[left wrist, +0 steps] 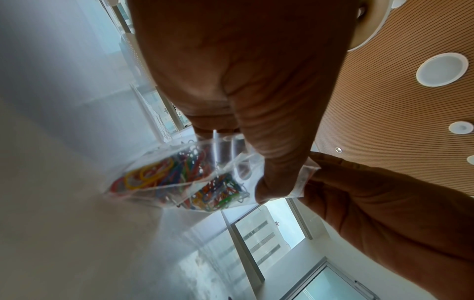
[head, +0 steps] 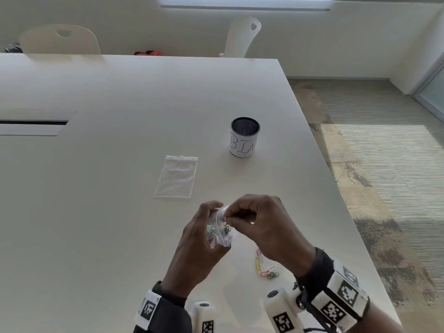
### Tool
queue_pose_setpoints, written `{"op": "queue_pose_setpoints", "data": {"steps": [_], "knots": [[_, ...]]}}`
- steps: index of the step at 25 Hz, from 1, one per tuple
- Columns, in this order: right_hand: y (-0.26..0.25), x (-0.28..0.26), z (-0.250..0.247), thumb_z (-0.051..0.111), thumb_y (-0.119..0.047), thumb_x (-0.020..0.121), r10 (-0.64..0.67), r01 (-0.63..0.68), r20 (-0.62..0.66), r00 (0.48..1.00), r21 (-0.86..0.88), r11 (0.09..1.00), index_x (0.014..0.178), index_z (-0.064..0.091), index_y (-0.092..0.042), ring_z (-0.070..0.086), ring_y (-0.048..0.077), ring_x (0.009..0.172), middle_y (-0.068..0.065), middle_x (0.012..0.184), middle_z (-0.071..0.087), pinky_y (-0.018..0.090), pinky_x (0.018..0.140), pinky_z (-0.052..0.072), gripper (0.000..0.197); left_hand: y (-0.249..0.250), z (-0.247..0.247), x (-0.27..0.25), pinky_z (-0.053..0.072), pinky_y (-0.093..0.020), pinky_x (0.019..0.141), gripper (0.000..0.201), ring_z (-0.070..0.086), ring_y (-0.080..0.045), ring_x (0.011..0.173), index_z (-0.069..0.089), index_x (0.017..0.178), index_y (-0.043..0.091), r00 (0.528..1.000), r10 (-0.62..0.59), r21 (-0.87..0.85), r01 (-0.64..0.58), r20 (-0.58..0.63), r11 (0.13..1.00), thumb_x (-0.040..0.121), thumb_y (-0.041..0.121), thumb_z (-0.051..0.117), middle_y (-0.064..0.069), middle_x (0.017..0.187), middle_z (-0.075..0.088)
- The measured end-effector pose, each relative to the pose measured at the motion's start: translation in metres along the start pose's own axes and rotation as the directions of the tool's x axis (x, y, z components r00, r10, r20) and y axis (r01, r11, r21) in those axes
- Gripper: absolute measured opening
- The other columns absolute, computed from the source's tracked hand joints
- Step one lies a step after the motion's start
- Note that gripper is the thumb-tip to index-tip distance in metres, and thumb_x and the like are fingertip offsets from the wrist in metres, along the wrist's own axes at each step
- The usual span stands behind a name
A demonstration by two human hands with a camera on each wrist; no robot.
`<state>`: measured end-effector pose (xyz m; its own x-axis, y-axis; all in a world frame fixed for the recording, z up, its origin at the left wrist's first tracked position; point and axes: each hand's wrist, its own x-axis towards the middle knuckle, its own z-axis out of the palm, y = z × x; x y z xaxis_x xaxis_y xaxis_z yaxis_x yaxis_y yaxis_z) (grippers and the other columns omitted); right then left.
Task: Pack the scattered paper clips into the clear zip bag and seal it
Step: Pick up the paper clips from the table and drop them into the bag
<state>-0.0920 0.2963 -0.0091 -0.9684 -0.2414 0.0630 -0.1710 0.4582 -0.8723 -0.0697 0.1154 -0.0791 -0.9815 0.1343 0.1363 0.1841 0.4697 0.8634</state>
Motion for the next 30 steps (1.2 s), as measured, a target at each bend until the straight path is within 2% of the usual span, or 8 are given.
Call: {"op": "queue_pose_setpoints", "data": {"steps": [4, 8, 10, 12, 15, 20, 25, 30], "knots": [[-0.004, -0.002, -0.008, 0.08, -0.005, 0.088, -0.006, 0.006, 0.025, 1.0, 0.033, 0.999, 0.094, 0.085, -0.015, 0.078, 0.0, 0.083, -0.007, 0.088, 0.083, 0.021, 0.082, 0.062, 0.012, 0.001, -0.001, 0.0, 0.047, -0.007, 0.075, 0.064, 0.067, -0.008, 0.096, 0.051, 0.13, 0.033, 1.0, -0.002, -0.006, 0.002, -0.007, 1.0, 0.079, 0.015, 0.084, 0.015, 0.108, 0.068], [0.008, -0.008, -0.031, 0.084, -0.016, 0.086, -0.013, 0.007, -0.059, 0.998, -0.106, 0.994, 0.089, 0.08, -0.017, 0.074, 0.009, 0.076, -0.007, 0.081, 0.077, 0.026, 0.075, 0.061, 0.005, 0.003, -0.002, 0.0, 0.048, -0.007, 0.074, 0.06, 0.067, -0.008, 0.095, 0.053, 0.128, 0.03, 1.0, 0.01, -0.029, -0.01, 0.0, 1.0, 0.08, 0.014, 0.085, 0.014, 0.106, 0.068], [0.026, -0.019, -0.043, 0.086, -0.044, 0.08, 0.144, -0.124, 0.045, 0.989, -0.297, 0.947, 0.108, 0.074, -0.02, 0.07, 0.008, 0.083, -0.01, 0.097, 0.071, 0.029, 0.081, 0.06, 0.039, 0.001, -0.002, 0.0, 0.048, -0.007, 0.074, 0.062, 0.067, -0.008, 0.096, 0.053, 0.129, 0.029, 1.0, 0.004, -0.039, -0.004, 0.004, 0.999, 0.079, 0.01, 0.085, 0.014, 0.107, 0.068], [0.044, -0.035, -0.046, 0.083, -0.066, 0.069, 0.389, -0.25, 0.15, 0.909, -0.55, 0.797, 0.135, 0.057, -0.02, 0.066, 0.008, 0.099, -0.009, 0.12, 0.057, 0.029, 0.093, 0.056, 0.084, 0.0, -0.002, 0.0, 0.049, -0.008, 0.075, 0.063, 0.067, -0.009, 0.095, 0.053, 0.13, 0.029, 1.0, -0.002, -0.047, 0.002, 0.012, 0.999, 0.079, 0.009, 0.085, 0.013, 0.106, 0.067], [0.057, -0.06, -0.041, 0.087, -0.071, 0.059, 0.529, -0.285, 0.168, 0.832, -0.689, 0.667, 0.138, 0.041, -0.02, 0.057, 0.015, 0.111, -0.005, 0.123, 0.04, 0.025, 0.098, 0.048, 0.104, 0.0, -0.001, 0.0, 0.05, -0.008, 0.073, 0.063, 0.067, -0.009, 0.095, 0.053, 0.13, 0.03, 1.0, -0.006, -0.055, 0.007, 0.021, 0.998, 0.08, 0.01, 0.086, 0.013, 0.107, 0.067], [0.061, -0.061, -0.021, 0.091, -0.045, 0.072, 0.52, -0.34, 0.138, 0.843, -0.612, 0.714, 0.124, 0.043, -0.019, 0.055, 0.016, 0.096, -0.004, 0.116, 0.042, 0.021, 0.081, 0.042, 0.075, 0.0, 0.003, 0.001, 0.051, -0.01, 0.074, 0.065, 0.068, -0.009, 0.094, 0.053, 0.131, 0.031, 0.999, -0.015, -0.054, 0.018, 0.047, 0.998, 0.079, 0.01, 0.086, 0.013, 0.108, 0.067], [0.07, -0.039, -0.013, 0.084, -0.026, 0.086, 0.38, -0.295, 0.092, 0.92, -0.474, 0.829, 0.12, 0.06, -0.018, 0.058, 0.015, 0.098, -0.009, 0.105, 0.052, 0.022, 0.085, 0.048, 0.043, 0.0, 0.003, 0.001, 0.052, -0.011, 0.074, 0.064, 0.068, -0.01, 0.093, 0.052, 0.129, 0.032, 0.999, -0.007, -0.046, 0.009, 0.044, 0.999, 0.079, 0.01, 0.086, 0.014, 0.108, 0.066], [0.065, -0.037, -0.021, 0.082, -0.063, 0.073, 0.361, -0.164, 0.23, 0.904, -0.593, 0.789, 0.156, 0.029, -0.028, 0.051, 0.014, 0.124, -0.005, 0.139, 0.039, 0.023, 0.104, 0.046, 0.104, 0.001, 0.001, -0.001, 0.051, -0.009, 0.075, 0.064, 0.069, -0.009, 0.094, 0.052, 0.129, 0.032, 1.0, -0.007, -0.04, 0.008, 0.028, 0.999, 0.079, 0.011, 0.087, 0.013, 0.108, 0.067]]}}
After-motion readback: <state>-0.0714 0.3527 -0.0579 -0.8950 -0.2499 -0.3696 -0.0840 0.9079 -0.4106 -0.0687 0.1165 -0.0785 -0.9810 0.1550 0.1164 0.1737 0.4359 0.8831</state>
